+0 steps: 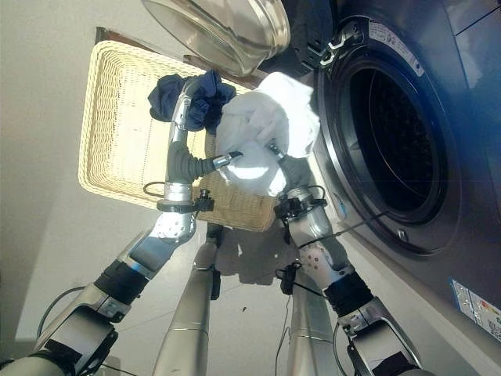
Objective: Put the clothes into the washing machine.
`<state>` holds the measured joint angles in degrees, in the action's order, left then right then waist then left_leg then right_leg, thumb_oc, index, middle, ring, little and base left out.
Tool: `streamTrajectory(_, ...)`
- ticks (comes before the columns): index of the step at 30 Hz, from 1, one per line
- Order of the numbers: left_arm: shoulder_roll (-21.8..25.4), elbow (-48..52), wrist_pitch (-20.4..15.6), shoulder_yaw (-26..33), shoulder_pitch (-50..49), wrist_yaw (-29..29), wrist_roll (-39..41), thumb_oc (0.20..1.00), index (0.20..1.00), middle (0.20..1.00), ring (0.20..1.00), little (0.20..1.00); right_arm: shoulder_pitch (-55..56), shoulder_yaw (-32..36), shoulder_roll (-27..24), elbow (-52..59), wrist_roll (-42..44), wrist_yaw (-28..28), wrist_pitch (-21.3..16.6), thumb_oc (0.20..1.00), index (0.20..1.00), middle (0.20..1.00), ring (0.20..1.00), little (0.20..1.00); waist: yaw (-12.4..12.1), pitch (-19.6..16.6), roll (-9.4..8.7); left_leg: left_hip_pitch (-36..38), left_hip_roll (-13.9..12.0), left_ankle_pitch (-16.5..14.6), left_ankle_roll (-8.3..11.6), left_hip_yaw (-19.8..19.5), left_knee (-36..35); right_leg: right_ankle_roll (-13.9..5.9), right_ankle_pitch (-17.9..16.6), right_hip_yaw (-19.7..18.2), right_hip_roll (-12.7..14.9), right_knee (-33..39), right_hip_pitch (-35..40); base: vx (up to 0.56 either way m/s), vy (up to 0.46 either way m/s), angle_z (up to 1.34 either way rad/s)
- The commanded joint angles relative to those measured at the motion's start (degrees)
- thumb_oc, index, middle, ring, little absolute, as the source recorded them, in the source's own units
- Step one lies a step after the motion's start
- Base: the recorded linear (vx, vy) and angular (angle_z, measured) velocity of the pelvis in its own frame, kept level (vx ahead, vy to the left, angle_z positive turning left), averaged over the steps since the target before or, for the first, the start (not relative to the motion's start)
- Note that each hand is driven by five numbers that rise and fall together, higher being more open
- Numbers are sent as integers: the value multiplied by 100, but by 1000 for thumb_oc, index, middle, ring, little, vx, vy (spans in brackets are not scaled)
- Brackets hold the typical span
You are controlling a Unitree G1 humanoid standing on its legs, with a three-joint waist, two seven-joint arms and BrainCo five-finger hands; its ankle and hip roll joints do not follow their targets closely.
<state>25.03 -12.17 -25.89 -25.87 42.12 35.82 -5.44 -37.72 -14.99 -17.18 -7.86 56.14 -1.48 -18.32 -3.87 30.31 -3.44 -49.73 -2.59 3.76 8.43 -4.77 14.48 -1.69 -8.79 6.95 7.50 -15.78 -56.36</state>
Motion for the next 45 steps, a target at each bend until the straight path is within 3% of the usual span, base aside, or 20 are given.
streamTrajectory(1,-77,476,-551,278,35,-123,394,1000,1000,1000,1000,1000,-39,155,-53,965,262,390,-631,200,200,200,200,200,160,-51,422,-22,681,376,-528,129,-412,-692,-12,377,-352,-95,154,0,0,0)
streamTrajectory(9,-69,287,-668,505,-86,-59,769,1000,1000,1000,1000,1000,28,627,-50,1114,708,708,-992,200,200,200,200,200,198,-51,405,16,668,360,-521,138,-441,-700,-3,351,-366,-58,199,0,0,0)
streamTrajectory(14,-9,-38,-734,583,-70,390,654,1000,1000,1000,1000,1000,39,864,-109,898,1062,617,-1051,200,200,200,200,200,234,-51,391,62,630,343,-490,186,-445,-714,-4,337,-371,-40,247,0,0,0)
streamTrajectory(18,106,-653,-635,596,143,945,483,1000,1000,1000,1000,1000,-59,1027,-324,178,1286,210,-767,200,200,200,200,200,270,-51,389,60,596,342,-451,226,-453,-728,-6,326,-374,-37,239,0,0,0)
streamTrajectory(24,262,-1779,-405,327,676,1425,327,1000,1000,1000,1000,1000,-409,870,-822,-1533,1645,173,-277,200,200,200,200,200,320,-51,382,-2,544,365,-391,299,-444,-723,-31,303,-394,-30,167,0,7,-1)
streamTrajectory(32,341,-2669,-143,-40,1215,1488,525,1000,1000,1000,1000,1000,-1094,510,-1289,-3119,1818,-455,-106,200,200,200,200,200,298,-51,405,-66,519,378,-354,307,-440,-706,-51,299,-406,-29,100,12,10,-3)
streamTrajectory(34,445,-2934,-57,-141,1371,1413,655,1000,1000,1000,1000,1000,-1528,571,-1611,-3803,2196,-754,-91,200,200,200,200,200,265,-51,417,-69,513,353,-353,286,-430,-701,-40,290,-429,-46,91,0,0,0)
streamTrajectory(37,606,-3121,100,-273,1367,1424,597,1000,1000,1000,1000,1000,-1957,704,-2036,-4114,2479,-1315,-515,200,200,200,200,200,243,-51,395,-100,486,289,-357,239,-347,-717,-33,291,-432,-83,93,8,-28,1)
streamTrajectory(38,734,-3170,258,-345,1277,1503,466,1000,1000,1000,1000,1000,-2152,747,-2301,-4066,2259,-1861,-1097,200,200,200,200,200,241,-51,338,-131,471,233,-361,197,-278,-722,-29,295,-449,-100,94,8,-45,1)
streamTrajectory(39,755,-3168,284,-349,1263,1525,436,1000,1000,1000,1000,1000,-2183,739,-2334,-4043,2211,-1974,-1218,200,200,200,200,200,242,-51,328,-139,466,222,-361,194,-265,-721,-30,296,-454,-100,92,2,-43,-2)
streamTrajectory(41,976,-3261,512,-408,1102,1670,141,1000,1000,1000,1000,1000,-2445,867,-2749,-3813,1581,-2860,-1930,200,200,200,200,200,271,-51,253,-128,429,172,-363,184,-242,-716,-17,293,-500,-110,114,-2,-9,-4)
streamTrajectory(44,1123,-3413,609,-406,1099,1707,67,1000,1000,1000,1000,1000,-2540,917,-2951,-3565,860,-3623,-2067,200,200,200,200,200,321,-51,203,-96,408,153,-360,202,-243,-715,-24,258,-541,-86,141,-2,25,-7)
streamTrajectory(45,1274,-3607,783,-439,1212,1689,-107,1000,1000,1000,1000,1000,-2658,895,-3134,-3420,464,-4169,-2066,200,200,200,200,200,367,-51,159,-71,389,140,-357,217,-238,-715,-18,227,-566,-68,169,-8,59,-3)
